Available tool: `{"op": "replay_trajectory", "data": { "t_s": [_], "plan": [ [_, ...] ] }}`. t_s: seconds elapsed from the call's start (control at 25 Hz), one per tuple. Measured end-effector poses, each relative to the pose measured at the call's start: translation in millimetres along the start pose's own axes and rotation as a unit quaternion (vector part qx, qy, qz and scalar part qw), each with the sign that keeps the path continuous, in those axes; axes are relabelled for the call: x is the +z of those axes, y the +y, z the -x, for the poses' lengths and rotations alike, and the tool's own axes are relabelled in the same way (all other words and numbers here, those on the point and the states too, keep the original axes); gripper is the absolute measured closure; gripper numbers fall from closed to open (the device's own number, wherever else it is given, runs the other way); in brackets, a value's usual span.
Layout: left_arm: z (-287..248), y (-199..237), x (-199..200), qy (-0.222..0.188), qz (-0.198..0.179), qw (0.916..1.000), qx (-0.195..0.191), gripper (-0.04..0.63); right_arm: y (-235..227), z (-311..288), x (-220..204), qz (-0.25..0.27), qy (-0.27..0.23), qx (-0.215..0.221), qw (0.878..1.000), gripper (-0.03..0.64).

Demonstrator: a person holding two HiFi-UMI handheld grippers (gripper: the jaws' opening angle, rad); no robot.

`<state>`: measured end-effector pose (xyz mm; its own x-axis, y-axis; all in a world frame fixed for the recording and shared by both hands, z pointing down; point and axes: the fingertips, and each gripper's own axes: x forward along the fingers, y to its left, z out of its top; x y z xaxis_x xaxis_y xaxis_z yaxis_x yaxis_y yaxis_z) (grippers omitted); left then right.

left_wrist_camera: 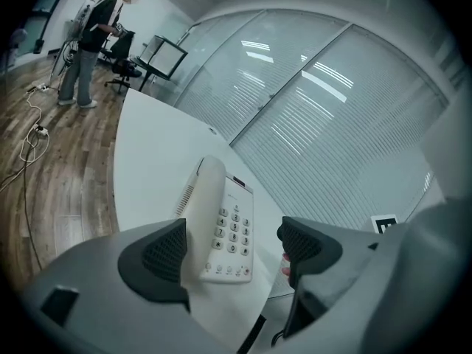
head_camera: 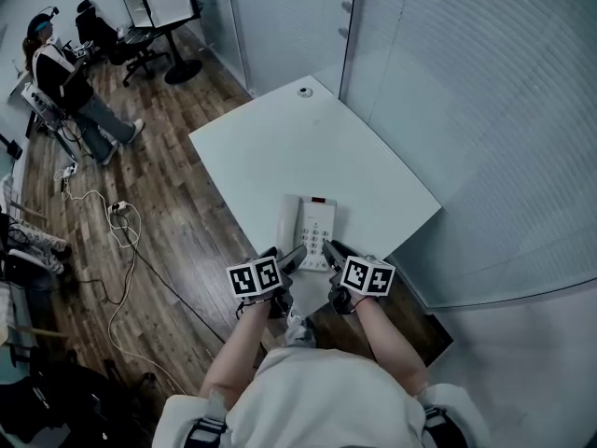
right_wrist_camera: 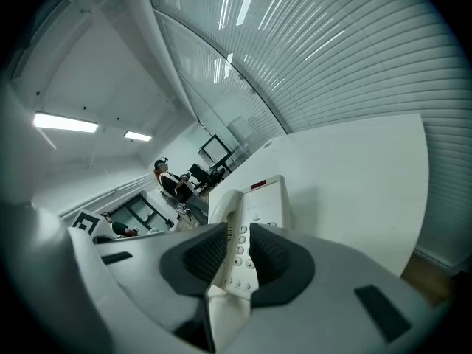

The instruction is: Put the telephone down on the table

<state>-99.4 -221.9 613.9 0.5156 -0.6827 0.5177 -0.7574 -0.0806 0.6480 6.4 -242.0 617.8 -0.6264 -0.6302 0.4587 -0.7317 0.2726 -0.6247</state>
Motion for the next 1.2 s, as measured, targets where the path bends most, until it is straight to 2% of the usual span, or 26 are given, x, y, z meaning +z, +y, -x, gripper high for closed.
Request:
{"op": "replay_trajectory", "data": {
  "t_s": [0.12, 0.28, 0.76, 0.88, 1.2],
  "plan": [
    [8.5, -6.3, -10.6, -0.005, -0.003, 1.0, 0.007, 0.191, 8.4, 12.5, -2.5, 0.003, -0.005, 0.01, 1.0, 0.521],
    [22.7, -11.3, -27.5, -0.019, -0.001, 0.9995, 0.027, 0.331, 16.1, 33.6, -10.6, 0.015, -0.01, 0.016, 1.0, 0.534],
    [57.1, -38.1, -84.5, -0.044, -0.013, 0.9974, 0.056, 0.512, 23.5, 94.4, -46.9, 0.044, -0.002, 0.033, 0.998, 0.557],
    [66.1, -45.6, -98.8, -0.049, -0.013, 0.9967, 0.063, 0.529, 26.2, 109.8, -57.4, 0.054, 0.003, 0.039, 0.998, 0.563],
    [89.3, -68.3, -133.8, -0.058, -0.017, 0.9969, 0.051, 0.563, 29.1, 151.1, -75.7, 0.074, -0.004, 0.04, 0.996, 0.568]
  ]
}}
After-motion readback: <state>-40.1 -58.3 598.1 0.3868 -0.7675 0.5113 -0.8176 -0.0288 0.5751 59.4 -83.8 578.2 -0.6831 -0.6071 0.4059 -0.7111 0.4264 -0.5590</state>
